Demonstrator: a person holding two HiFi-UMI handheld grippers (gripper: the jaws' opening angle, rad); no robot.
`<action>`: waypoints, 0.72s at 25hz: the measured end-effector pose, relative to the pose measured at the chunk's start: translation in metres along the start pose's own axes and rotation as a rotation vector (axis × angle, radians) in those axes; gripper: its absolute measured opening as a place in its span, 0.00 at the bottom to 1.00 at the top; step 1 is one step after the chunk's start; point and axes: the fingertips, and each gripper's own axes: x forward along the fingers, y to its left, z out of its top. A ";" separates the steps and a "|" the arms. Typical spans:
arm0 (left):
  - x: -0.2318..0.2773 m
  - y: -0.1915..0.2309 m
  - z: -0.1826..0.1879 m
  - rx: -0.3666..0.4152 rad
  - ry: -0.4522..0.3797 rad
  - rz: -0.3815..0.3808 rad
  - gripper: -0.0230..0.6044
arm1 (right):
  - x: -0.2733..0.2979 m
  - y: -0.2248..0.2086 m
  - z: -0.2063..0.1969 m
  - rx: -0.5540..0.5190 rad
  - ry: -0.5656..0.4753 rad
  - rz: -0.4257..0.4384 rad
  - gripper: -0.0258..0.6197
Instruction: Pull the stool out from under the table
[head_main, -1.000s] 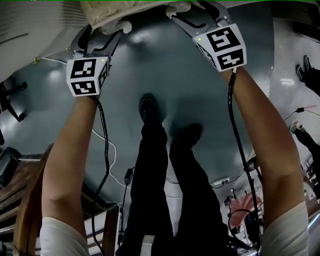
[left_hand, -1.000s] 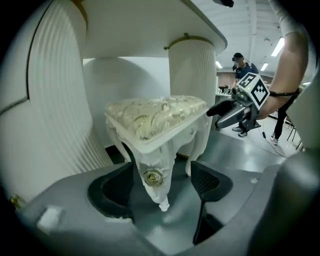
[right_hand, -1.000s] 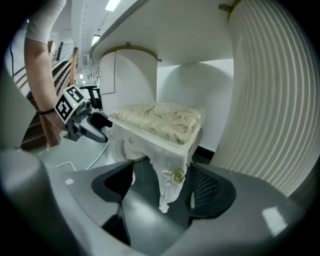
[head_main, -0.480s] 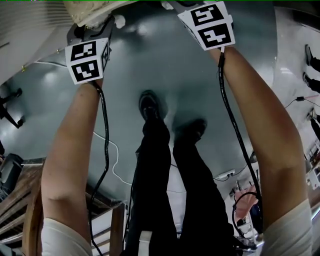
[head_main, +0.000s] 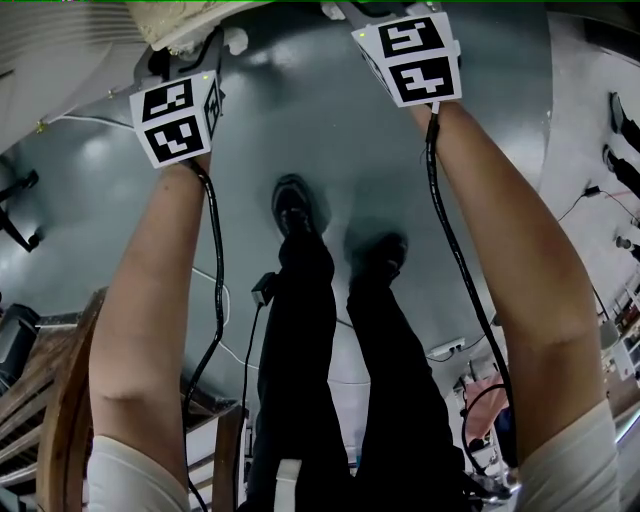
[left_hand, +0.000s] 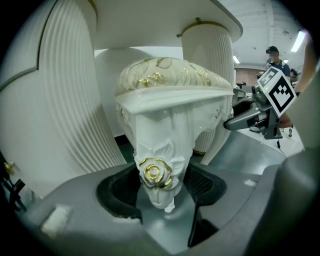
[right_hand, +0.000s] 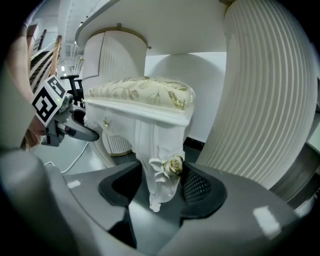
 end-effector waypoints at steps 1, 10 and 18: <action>-0.003 -0.004 -0.002 -0.007 0.001 0.002 0.46 | -0.005 0.001 -0.004 0.004 0.003 0.001 0.41; -0.047 -0.049 -0.041 -0.042 0.017 0.018 0.44 | -0.063 0.030 -0.050 0.005 0.023 0.043 0.39; -0.096 -0.085 -0.086 -0.059 0.040 0.020 0.44 | -0.113 0.067 -0.090 0.004 0.051 0.070 0.39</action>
